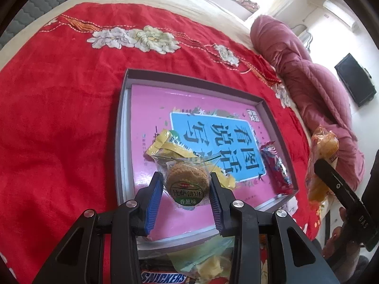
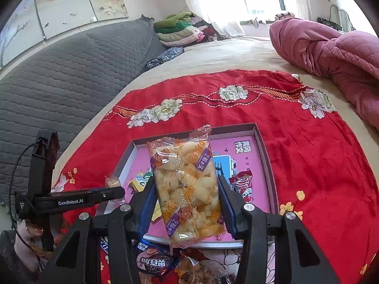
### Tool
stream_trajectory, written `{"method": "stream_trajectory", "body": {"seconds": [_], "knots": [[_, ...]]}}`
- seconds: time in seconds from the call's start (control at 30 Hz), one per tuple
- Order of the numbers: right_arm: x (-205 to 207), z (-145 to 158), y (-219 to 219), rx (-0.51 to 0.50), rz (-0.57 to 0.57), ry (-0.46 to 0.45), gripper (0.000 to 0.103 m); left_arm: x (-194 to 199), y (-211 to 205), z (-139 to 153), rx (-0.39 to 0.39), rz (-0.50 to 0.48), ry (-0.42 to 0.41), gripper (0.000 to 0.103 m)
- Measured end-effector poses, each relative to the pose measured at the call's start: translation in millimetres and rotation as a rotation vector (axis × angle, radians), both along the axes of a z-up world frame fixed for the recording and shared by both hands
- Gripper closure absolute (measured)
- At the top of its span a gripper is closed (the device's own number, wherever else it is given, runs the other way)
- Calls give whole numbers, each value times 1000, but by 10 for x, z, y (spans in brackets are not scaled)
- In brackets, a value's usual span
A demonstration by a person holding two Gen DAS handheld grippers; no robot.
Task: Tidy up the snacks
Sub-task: 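Carry the puffed-snack bag with right tool while left carries cookie packet over the tray, then lower the puffed-snack bag with right tool while left lowers cookie packet onto the book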
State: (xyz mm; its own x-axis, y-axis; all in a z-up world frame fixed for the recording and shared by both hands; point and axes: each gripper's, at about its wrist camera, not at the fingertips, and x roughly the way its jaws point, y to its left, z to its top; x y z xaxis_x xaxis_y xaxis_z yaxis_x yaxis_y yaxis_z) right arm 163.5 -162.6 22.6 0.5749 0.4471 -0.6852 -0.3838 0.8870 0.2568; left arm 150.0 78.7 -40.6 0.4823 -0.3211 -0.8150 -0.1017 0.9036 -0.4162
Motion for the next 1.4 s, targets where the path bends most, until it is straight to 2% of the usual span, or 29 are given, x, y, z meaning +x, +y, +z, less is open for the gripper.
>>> {"method": "stream_trajectory", "body": {"seconds": [0.3, 0.73, 1.4], "knots": [[83, -114, 33, -12, -19, 27, 54, 16, -82, -87, 37, -27, 18, 63], [218, -332, 46, -62, -71, 81, 54, 30, -145, -231, 23, -59, 77, 63], [275, -649, 228, -129, -67, 168, 54, 32, -219, -240, 17, -88, 121, 61]]}}
